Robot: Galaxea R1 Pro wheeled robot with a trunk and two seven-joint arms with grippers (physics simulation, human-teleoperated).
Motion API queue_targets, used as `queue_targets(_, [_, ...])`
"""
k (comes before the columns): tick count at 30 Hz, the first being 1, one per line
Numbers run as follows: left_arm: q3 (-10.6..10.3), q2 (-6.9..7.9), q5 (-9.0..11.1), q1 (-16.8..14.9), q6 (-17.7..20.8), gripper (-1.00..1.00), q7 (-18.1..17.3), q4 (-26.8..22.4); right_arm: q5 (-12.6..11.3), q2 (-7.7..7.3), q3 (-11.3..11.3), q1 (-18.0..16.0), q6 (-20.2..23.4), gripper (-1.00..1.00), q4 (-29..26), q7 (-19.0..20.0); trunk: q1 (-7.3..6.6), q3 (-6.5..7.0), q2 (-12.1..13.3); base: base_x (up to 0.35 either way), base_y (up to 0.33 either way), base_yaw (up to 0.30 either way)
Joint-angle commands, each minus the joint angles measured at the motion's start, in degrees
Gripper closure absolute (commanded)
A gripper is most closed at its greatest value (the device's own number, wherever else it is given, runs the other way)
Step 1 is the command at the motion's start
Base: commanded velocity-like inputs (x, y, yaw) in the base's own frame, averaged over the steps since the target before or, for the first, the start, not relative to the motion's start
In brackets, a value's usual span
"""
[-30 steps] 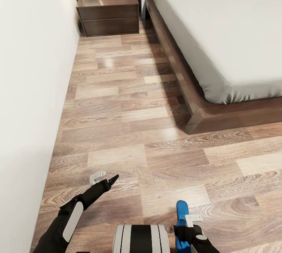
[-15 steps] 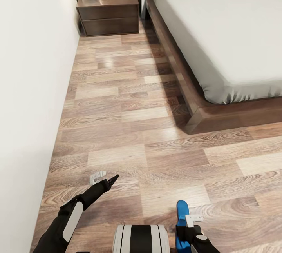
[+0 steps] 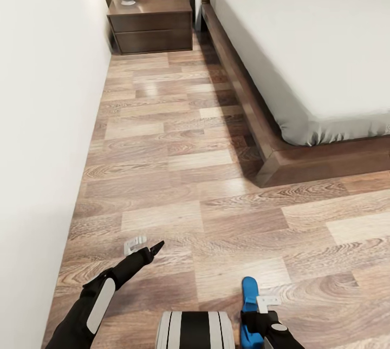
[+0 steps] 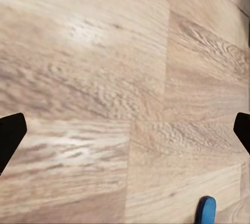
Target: In the bedroom, move the book from the bed onto either nightstand, and place the two sandals side by side next to the bed.
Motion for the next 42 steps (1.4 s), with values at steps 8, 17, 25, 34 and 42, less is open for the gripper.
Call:
queue_targets(8, [0.1,-0.06,0.4,0.0,0.7,-1.00,-0.2,0.0,0.0,0.00,0.2,0.0,0.3,1.00,-0.1,-0.3,-0.21,1.74,0.1,0.000,0.000,0.000])
queue_targets(17, [0.1,-0.06,0.4,0.0,0.7,-1.00,-0.2,0.0,0.0,0.00,0.2,0.0,0.3,1.00,-0.1,-0.3,-0.45,3.73,0.2,0.000,0.000,0.000])
queue_targets(25, [0.1,-0.06,0.4,0.0,0.7,-1.00,-0.2,0.0,0.0,0.00,0.2,0.0,0.3,1.00,-0.1,-0.4,-0.65,5.51,0.3,0.000,0.000,0.000])
queue_targets(34, [0.1,-0.06,0.4,0.0,0.7,-1.00,-0.2,0.0,0.0,0.00,0.1,0.0,0.1,1.00,-0.3,-0.3,-0.89,7.50,0.4,0.000,0.000,0.000])
queue_targets(42, [0.1,-0.06,0.4,0.0,0.7,-1.00,-0.2,0.0,-0.1,0.00,0.1,0.0,0.1,1.00,-0.5,-0.3,-1.09,9.27,0.6,0.000,0.000,0.000])
